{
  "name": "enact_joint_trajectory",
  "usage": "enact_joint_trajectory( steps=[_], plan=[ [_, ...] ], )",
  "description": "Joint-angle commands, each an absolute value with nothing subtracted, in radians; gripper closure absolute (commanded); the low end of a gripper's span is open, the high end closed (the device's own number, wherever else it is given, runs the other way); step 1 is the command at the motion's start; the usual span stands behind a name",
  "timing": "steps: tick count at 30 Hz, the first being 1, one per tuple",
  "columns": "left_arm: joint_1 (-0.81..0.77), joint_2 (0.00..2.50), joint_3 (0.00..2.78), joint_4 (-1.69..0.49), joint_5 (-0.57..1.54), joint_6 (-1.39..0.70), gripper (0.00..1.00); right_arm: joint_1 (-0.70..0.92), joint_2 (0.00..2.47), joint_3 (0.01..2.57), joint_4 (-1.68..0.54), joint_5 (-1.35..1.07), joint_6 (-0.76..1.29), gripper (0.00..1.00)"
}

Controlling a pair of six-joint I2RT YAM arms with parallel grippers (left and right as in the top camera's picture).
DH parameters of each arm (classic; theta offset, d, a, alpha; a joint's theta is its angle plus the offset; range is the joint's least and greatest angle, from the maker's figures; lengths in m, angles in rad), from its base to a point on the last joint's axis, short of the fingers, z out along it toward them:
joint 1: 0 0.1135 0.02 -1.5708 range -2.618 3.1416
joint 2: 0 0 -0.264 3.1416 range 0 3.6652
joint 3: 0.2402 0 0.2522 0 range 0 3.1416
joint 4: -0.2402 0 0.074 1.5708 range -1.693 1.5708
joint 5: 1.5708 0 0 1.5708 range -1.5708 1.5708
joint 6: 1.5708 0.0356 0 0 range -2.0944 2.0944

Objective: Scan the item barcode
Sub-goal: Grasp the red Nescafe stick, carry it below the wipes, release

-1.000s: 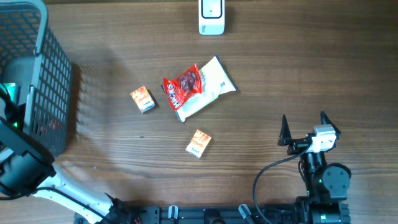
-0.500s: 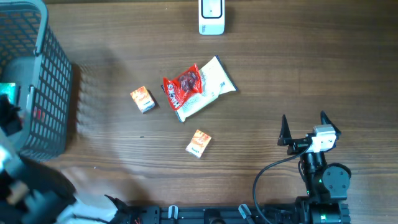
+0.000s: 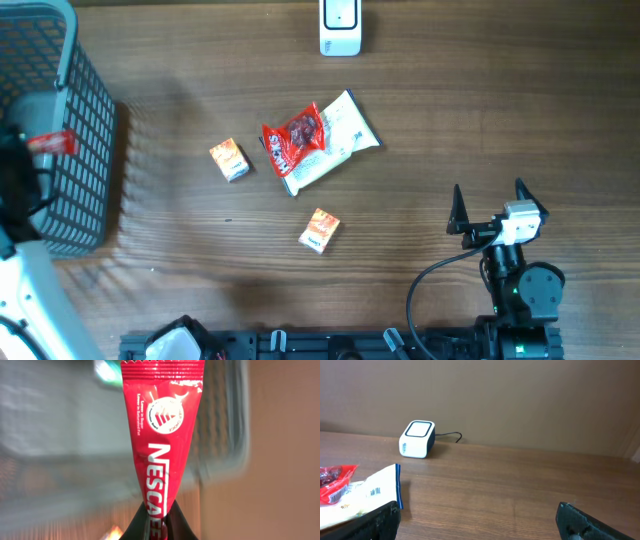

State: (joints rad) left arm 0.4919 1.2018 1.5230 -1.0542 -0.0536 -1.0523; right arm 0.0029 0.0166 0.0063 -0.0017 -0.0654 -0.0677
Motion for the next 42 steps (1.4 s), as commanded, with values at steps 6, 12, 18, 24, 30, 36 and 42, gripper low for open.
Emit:
enact_joint_trajectory(
  steps=[6,12,18,24,30,36,42],
  plan=[
    [-0.023,1.306,1.522,-1.099,-0.048,-0.844,0.96,-0.003,0.014,0.006,0.001,-0.049,-0.052,0.0],
    [-0.192,1.547,1.522,-1.252,-0.106,-0.844,0.96,-0.004,0.014,0.006,0.001,-0.049,-0.052,0.0],
    [-0.241,1.797,1.522,-1.295,-0.102,-0.844,0.92,-0.004,0.014,0.006,0.001,-0.049,-0.052,0.0],
    [-0.245,1.905,1.522,-1.29,-0.102,-0.802,0.5,-0.004,0.014,0.006,0.001,-0.049,-0.052,0.0],
    [-0.244,1.903,1.566,-1.306,-0.095,-0.676,0.22,-0.004,0.014,0.006,0.001,-0.049,-0.052,0.0],
    [-0.233,1.893,1.805,-1.437,-0.107,-0.631,0.21,-0.004,0.014,0.006,0.001,-0.049,-0.052,0.0],
    [-0.166,1.873,2.101,-1.518,-0.142,-0.632,0.01,-0.004,0.014,0.006,0.001,-0.049,-0.052,0.0]
  ],
)
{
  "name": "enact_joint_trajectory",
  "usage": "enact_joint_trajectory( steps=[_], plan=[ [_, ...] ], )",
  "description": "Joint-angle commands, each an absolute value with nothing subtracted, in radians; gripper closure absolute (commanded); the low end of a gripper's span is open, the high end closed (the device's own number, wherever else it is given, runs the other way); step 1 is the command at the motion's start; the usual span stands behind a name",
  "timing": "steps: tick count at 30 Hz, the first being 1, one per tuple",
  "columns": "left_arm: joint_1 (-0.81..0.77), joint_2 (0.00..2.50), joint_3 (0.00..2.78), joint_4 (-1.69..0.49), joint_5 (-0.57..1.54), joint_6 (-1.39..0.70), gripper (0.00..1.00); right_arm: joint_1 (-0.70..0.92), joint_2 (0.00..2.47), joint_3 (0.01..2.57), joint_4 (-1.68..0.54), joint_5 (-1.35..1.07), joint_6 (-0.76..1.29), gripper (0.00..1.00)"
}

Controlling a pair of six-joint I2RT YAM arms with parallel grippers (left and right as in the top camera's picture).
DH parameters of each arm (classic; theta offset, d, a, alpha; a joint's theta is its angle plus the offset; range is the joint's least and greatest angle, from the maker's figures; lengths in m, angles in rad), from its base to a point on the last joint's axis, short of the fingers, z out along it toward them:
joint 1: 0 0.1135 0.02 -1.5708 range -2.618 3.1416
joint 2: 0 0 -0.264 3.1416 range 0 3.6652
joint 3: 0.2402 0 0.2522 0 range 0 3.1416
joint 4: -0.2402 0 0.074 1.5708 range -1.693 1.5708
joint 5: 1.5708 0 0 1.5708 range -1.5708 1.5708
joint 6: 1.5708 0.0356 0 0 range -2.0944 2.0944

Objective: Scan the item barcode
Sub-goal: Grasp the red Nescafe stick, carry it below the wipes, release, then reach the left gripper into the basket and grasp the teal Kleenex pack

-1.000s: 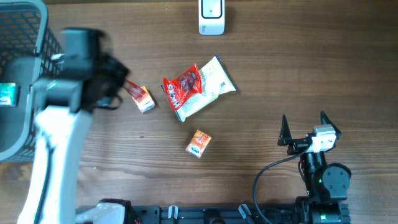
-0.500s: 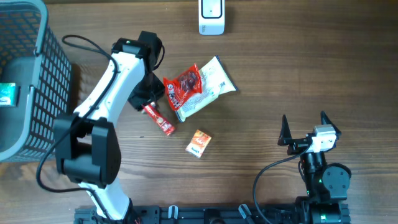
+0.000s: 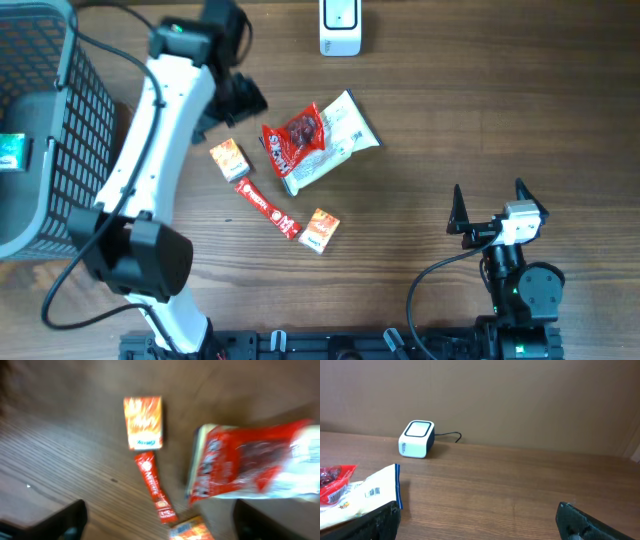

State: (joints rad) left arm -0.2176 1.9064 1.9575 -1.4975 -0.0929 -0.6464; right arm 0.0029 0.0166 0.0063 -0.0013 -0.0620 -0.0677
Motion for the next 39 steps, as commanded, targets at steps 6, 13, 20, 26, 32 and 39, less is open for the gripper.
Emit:
enact_joint_trajectory(
  steps=[6,13,20,26,32,39],
  plan=[
    [-0.01,1.814,2.273,-1.49,-0.174,-0.631,0.0,-0.004,0.014,0.006,0.001,-0.049,-0.052,0.0],
    [0.198,1.802,2.296,-1.315,-0.368,-0.381,0.0,-0.004,0.014,0.006,0.001,-0.049,-0.052,0.0],
    [0.373,1.861,2.292,-1.262,-0.368,-0.324,0.0,-0.004,0.014,0.006,0.001,-0.049,-0.052,0.0],
    [0.514,1.975,2.291,-1.298,-0.353,-0.325,0.0,-0.003,0.014,0.006,0.001,-0.051,-0.052,0.0],
    [0.603,2.098,2.29,-1.314,-0.26,-0.323,0.12,-0.004,0.014,0.006,0.001,-0.052,-0.052,0.0],
    [0.636,2.229,2.29,-1.28,-0.195,-0.29,0.09,-0.004,0.014,0.006,0.001,-0.052,-0.052,0.0]
  ],
)
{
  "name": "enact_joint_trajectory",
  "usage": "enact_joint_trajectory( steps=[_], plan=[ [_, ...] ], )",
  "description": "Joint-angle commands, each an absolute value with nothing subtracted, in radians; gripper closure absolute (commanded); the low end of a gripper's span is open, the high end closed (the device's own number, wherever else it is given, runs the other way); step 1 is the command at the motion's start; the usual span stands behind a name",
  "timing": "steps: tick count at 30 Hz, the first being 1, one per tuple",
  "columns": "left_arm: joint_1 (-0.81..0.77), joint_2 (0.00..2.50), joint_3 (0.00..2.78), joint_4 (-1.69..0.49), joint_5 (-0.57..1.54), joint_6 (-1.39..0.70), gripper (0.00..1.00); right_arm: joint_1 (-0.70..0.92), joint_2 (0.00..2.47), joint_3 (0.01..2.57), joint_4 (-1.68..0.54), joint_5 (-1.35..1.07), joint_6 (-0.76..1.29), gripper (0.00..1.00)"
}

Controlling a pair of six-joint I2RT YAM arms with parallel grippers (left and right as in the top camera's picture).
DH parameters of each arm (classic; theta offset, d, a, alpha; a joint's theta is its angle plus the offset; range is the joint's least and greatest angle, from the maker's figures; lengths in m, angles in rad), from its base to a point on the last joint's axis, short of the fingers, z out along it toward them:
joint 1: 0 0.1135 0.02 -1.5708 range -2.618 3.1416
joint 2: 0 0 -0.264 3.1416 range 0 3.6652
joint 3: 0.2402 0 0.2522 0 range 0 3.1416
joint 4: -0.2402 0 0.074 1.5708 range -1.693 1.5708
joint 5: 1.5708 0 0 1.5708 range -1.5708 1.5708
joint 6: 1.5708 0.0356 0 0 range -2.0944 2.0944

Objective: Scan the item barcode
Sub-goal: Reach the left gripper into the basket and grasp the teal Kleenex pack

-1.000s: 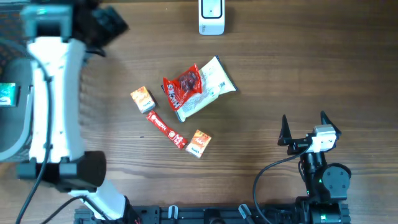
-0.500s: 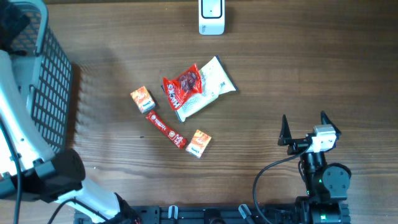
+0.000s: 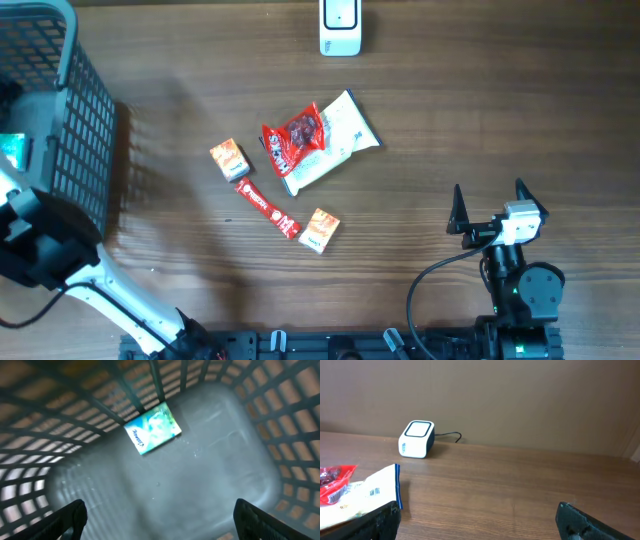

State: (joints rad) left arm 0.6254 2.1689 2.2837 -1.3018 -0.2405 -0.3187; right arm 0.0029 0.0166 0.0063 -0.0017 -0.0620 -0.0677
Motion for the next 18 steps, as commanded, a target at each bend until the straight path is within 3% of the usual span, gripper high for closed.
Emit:
enact_joint_trajectory(
  steps=[1,18],
  plan=[
    [0.638,2.251,2.29,-1.266,-0.194,-0.286,0.09,-0.004,0.014,0.006,0.001,-0.052,-0.052,0.0],
    [0.638,2.424,2.276,-1.096,-0.195,-0.16,0.1,-0.004,0.014,0.006,0.001,-0.052,-0.052,0.0]
  ],
)
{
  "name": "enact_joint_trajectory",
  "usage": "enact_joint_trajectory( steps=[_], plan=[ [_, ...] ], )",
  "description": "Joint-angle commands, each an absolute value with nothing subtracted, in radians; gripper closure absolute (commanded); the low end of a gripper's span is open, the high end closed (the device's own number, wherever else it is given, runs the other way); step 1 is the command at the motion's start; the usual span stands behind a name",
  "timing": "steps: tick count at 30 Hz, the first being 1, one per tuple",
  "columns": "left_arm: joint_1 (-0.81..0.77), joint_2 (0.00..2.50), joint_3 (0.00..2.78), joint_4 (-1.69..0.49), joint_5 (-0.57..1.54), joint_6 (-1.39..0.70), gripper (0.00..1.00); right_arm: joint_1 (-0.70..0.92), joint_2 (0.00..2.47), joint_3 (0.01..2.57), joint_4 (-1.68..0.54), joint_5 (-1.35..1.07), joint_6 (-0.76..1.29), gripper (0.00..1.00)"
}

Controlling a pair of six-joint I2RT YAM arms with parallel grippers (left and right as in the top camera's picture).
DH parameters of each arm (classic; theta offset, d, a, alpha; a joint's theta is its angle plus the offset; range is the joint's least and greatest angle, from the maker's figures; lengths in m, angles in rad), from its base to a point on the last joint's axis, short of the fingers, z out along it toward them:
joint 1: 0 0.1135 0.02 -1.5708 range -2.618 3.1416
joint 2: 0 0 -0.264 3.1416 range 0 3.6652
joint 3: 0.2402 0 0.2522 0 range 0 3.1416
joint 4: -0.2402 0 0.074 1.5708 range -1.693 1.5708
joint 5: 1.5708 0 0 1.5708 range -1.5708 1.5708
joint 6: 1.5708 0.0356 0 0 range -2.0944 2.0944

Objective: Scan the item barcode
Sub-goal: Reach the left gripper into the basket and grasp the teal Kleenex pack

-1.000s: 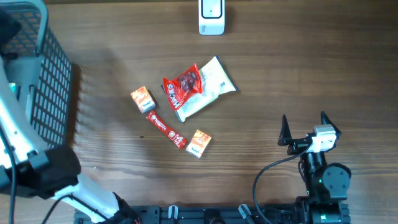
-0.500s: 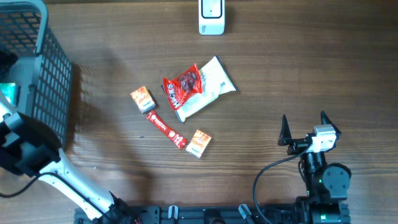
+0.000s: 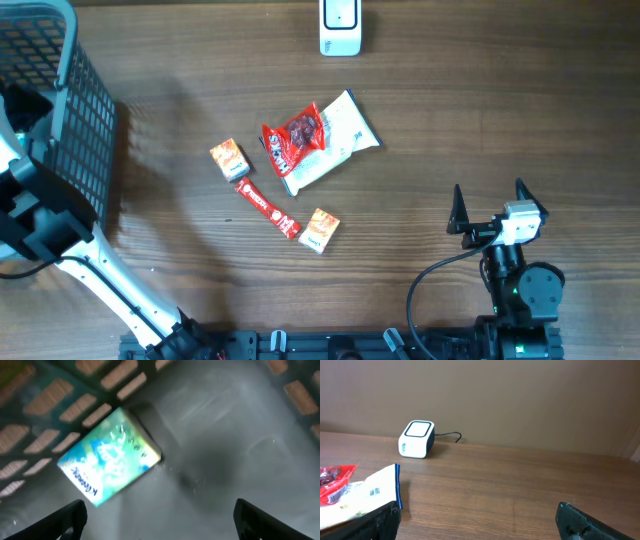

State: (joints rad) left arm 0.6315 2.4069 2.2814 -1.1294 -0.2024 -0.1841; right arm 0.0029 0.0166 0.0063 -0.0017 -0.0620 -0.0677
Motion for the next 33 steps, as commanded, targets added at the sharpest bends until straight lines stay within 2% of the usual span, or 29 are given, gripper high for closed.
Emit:
enact_joint_trajectory(
  steps=[1,9,13,19,26,33],
  plan=[
    [0.638,2.424,2.265,-1.083,-0.195,-0.16,0.09,-0.004,0.014,0.006,0.001,-0.052,-0.052,0.01],
    [0.644,2.424,2.199,-1.025,-0.203,-0.108,0.1,-0.004,0.014,0.006,0.001,-0.052,-0.052,0.0],
    [0.648,2.424,2.191,-1.019,-0.248,-0.108,0.16,-0.004,0.014,0.006,0.001,-0.052,-0.052,0.0],
    [0.639,2.424,2.191,-1.028,-0.381,-0.107,0.16,-0.004,0.014,0.006,0.001,-0.052,-0.052,0.0],
    [0.617,2.424,2.18,-1.028,-0.38,0.004,0.17,-0.004,0.014,0.006,0.001,-0.052,-0.052,0.0],
    [0.611,2.424,2.124,-1.001,-0.394,0.012,0.18,-0.004,0.014,0.006,0.001,-0.052,-0.052,0.0]
  ],
)
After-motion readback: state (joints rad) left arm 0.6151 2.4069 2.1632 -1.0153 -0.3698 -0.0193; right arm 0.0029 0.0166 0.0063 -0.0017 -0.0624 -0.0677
